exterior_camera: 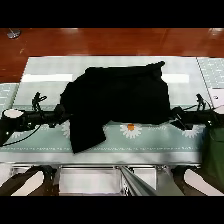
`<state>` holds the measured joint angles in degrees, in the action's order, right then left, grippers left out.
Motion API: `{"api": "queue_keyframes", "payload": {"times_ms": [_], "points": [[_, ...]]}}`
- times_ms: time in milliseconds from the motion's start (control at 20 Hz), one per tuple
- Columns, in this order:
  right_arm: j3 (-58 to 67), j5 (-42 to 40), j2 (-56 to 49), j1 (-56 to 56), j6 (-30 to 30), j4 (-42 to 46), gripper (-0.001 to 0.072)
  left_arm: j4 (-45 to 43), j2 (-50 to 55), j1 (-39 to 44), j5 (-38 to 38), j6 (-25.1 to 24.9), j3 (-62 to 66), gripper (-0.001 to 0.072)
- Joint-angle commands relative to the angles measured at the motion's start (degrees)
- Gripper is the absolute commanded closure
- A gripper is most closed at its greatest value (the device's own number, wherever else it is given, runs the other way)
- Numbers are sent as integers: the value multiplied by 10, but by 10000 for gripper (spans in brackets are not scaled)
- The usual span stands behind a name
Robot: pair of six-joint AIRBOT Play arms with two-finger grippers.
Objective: Fold the shirts.
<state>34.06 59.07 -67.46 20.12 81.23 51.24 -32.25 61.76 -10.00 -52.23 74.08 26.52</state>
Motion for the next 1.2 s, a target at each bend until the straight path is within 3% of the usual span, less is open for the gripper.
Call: {"api": "queue_keyframes", "payload": {"times_ms": [0,100,200,300,550,700,850,950,1150], "points": [[47,-4,-67,-49,38,2,98,4,-1,0,0,-6,0,681],[80,-7,-93,-73,45,2,130,4,-1,0,0,-6,0,681],[119,-7,-119,-94,45,3,453,10,-1,0,1,-26,1,681],[172,24,-152,-101,36,2,682,30,-1,0,3,-32,7,681],[410,100,-132,-94,34,14,685,95,-25,-1,-6,-51,177,682],[666,112,-113,-88,64,32,685,98,-33,-6,22,-52,406,682],[911,159,-107,-88,73,43,685,81,-34,-11,31,-97,628,682],[928,158,-49,-88,68,65,685,10,-49,-19,31,-68,740,682],[862,142,97,-88,48,116,684,-271,-132,-19,30,46,826,682]]}}
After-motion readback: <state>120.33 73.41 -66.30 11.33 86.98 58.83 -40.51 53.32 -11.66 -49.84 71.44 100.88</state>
